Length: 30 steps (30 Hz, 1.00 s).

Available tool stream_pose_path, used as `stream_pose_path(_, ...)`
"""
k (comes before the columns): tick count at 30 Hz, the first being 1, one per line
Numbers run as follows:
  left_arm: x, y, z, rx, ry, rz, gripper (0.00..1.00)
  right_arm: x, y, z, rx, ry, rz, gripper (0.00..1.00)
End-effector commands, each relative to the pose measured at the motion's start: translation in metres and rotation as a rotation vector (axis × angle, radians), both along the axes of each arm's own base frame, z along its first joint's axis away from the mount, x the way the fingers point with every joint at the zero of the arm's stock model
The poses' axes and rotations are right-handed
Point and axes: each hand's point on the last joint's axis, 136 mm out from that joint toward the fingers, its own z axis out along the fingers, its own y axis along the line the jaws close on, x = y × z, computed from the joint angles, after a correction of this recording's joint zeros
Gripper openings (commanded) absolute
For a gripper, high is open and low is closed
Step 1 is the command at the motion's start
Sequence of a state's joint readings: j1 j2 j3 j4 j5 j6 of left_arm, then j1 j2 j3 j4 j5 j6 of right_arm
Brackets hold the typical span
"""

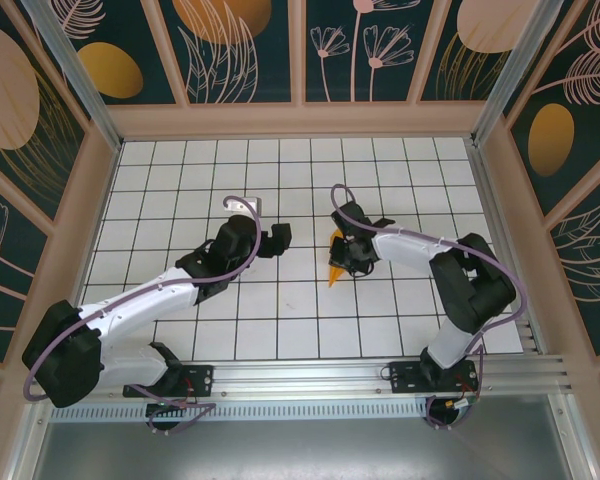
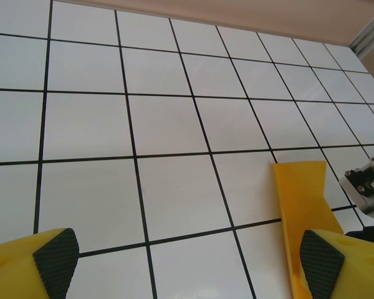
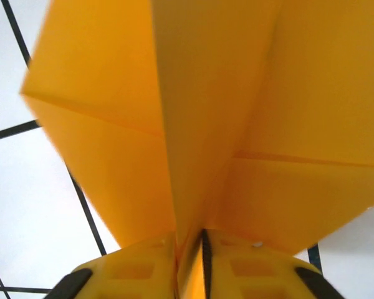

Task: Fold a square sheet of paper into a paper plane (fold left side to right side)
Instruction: Move the paper plane to the top-center of the table.

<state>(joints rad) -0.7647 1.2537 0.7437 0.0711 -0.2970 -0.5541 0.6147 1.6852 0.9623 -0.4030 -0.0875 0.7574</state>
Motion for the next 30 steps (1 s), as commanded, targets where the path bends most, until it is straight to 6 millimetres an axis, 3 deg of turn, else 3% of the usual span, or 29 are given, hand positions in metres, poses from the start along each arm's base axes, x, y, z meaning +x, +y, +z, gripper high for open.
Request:
stream_pose_path(1,0.002,0.004,0.007,-0.009,-0.028,0.014,0.94,0.008,-0.002,0.007,-0.053,-0.025,0.019,0.11)
stream_pose_path(4,0.002,0.005,0.006,-0.008,-0.028,0.016,0.94,0.017,-0.004,0.017,-0.087,-0.057,0.047,0.0)
stream_pose_path(10,0.0,0.009,0.004,0.003,-0.025,0.023,0.94,0.059,-0.014,0.035,-0.186,-0.108,0.139,0.0)
stream_pose_path(18,-0.005,0.014,0.002,0.012,-0.021,0.027,0.95,0.113,-0.022,0.013,-0.292,-0.052,0.225,0.03)
stream_pose_path(25,-0.006,0.015,0.001,0.015,-0.016,0.026,0.96,0.12,-0.014,-0.003,-0.271,-0.015,0.274,0.14)
stream_pose_path(30,-0.006,0.016,-0.002,0.028,-0.01,0.028,0.96,0.117,-0.014,-0.004,-0.271,-0.011,0.275,0.18)
